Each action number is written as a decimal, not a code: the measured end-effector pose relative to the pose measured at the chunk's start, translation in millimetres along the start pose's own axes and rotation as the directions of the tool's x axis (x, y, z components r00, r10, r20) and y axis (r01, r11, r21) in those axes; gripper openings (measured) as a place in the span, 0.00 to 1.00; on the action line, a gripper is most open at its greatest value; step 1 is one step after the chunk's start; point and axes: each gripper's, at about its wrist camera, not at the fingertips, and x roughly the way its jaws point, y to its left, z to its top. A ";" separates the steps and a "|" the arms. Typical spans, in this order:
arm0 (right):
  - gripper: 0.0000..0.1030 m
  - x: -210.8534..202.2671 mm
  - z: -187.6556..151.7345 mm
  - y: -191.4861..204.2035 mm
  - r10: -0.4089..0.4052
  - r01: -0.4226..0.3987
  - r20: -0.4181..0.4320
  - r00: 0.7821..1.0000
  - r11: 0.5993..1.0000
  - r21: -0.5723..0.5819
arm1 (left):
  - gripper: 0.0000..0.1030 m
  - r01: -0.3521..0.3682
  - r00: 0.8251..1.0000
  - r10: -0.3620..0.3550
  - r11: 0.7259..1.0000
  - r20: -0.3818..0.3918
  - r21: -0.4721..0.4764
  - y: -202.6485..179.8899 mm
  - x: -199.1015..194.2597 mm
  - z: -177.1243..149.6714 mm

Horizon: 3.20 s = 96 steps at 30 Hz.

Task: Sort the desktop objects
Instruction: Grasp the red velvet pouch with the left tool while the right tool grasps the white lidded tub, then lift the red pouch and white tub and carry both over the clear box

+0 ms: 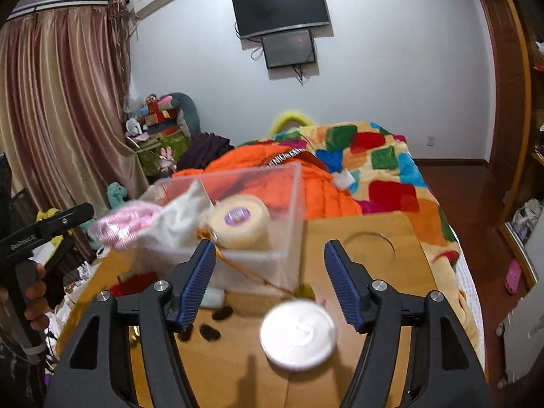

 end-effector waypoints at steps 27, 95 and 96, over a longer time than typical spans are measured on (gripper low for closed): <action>0.77 14.8 -54.8 -23.5 -0.022 0.022 -0.098 0.995 1.000 -0.003 | 0.90 -0.116 0.963 0.112 0.993 -0.245 -0.002 -28.6 59.5 -81.1; 0.60 -7.6 -37.4 23.9 0.083 -0.085 -0.037 0.996 0.995 -0.060 | 0.31 0.028 0.999 -0.027 0.999 -0.026 0.021 -45.3 -18.4 -70.0; 0.60 -8.4 -35.3 24.3 0.083 -0.085 -0.033 0.996 0.995 -0.061 | 0.31 0.032 0.999 -0.032 0.999 -0.017 0.024 -45.7 -20.8 -67.7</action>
